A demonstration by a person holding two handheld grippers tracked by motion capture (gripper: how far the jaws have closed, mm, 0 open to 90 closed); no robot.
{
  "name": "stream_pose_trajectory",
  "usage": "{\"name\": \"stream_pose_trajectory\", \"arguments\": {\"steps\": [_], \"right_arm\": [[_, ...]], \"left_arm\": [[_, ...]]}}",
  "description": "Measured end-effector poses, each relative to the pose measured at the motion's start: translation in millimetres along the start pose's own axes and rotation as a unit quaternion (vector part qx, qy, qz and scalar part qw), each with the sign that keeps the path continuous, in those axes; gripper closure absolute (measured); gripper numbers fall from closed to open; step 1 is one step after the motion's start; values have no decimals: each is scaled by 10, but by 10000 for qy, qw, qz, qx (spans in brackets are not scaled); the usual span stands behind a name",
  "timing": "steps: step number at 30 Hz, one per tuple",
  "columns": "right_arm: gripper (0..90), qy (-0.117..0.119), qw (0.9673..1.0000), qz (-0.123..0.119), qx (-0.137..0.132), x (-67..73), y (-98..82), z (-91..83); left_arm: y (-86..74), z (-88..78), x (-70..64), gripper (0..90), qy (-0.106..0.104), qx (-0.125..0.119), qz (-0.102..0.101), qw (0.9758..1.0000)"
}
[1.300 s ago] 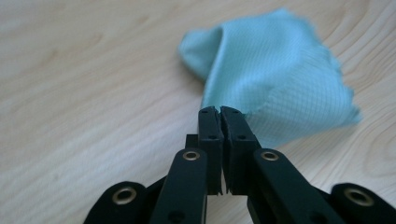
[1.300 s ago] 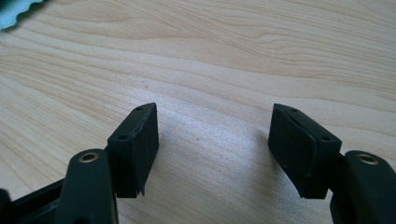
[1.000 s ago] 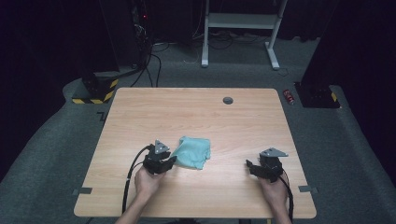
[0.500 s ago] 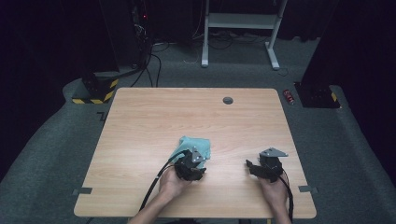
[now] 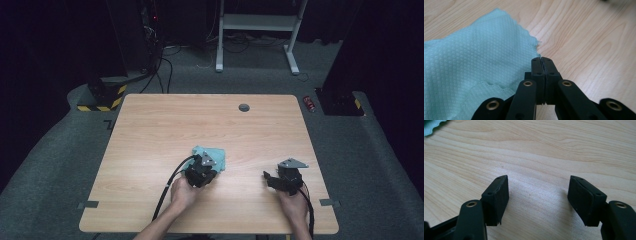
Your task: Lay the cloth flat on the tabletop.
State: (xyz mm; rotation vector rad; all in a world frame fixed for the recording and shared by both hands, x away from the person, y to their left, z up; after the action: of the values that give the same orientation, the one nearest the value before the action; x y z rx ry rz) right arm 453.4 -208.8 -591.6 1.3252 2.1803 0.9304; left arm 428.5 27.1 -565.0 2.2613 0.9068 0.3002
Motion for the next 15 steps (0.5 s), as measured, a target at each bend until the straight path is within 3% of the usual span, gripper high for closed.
{"name": "stream_pose_trajectory", "arguments": {"steps": [5, 8, 11, 15], "right_arm": [[334, 0, 10000, 2, 1, 0, 0, 0], [334, -1, 10000, 1, 0, 0, 0, 0], [340, 4, 10000, -23, -13, -1, 1, 1], [426, 80, 9999, -125, -40, 26, 3, -9]], "left_arm": [[104, -176, 102, 891, -15, -315, -205, 9993], [184, -329, 223, 893, 41, -579, -411, 9975], [230, -503, 411, 893, 89, -868, -757, 9933], [213, -631, 587, 894, 170, -1040, -1042, 9890]]}}
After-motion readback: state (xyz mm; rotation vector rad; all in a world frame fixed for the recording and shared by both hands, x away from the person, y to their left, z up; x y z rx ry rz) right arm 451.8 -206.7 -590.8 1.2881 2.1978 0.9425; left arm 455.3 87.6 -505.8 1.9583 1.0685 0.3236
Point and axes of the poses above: each handheld gripper's, and its own axes: z roughly forward along the jaws, y roughly out of its top, x roughly to its left, the point moved 10 cm from there along z, roughly forward along the jaws
